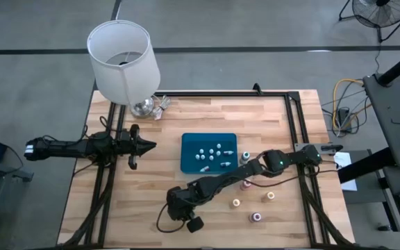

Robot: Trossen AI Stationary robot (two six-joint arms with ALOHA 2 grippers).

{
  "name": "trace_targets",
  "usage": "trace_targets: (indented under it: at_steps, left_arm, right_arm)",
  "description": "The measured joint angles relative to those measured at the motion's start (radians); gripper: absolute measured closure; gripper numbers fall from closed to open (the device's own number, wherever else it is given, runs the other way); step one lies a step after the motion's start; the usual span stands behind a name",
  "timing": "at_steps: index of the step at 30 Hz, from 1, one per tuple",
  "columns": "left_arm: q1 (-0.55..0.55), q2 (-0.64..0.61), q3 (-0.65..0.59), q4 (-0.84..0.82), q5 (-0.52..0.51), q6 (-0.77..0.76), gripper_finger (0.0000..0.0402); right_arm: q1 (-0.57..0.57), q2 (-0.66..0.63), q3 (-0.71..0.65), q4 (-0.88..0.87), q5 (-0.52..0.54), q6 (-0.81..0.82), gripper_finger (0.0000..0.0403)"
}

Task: Pick & Place food coloring
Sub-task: Put the small blue food coloring bottle into the blue bin

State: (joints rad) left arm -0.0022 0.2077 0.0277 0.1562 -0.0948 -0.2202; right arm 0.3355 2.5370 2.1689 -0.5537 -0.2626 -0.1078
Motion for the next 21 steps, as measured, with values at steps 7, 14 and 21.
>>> trace_targets:
  at_steps: [7, 14, 21]
  left_arm:
    - [0.000, 0.000, 0.000, 0.000, 0.000, 0.000, 0.0400]
    - [0.000, 0.000, 0.000, -0.001, 0.000, 0.000, 0.0400]
    - [0.000, 0.000, 0.000, -0.009, 0.000, 0.000, 0.0400]
  right_arm:
    - [0.000, -0.022, 0.018, -0.025, 0.000, 0.000, 0.0353]
    - [-0.005, -0.118, 0.077, -0.127, 0.000, 0.002, 0.0356]
    - [-0.021, -0.216, 0.109, -0.221, 0.005, 0.003, 0.0356]
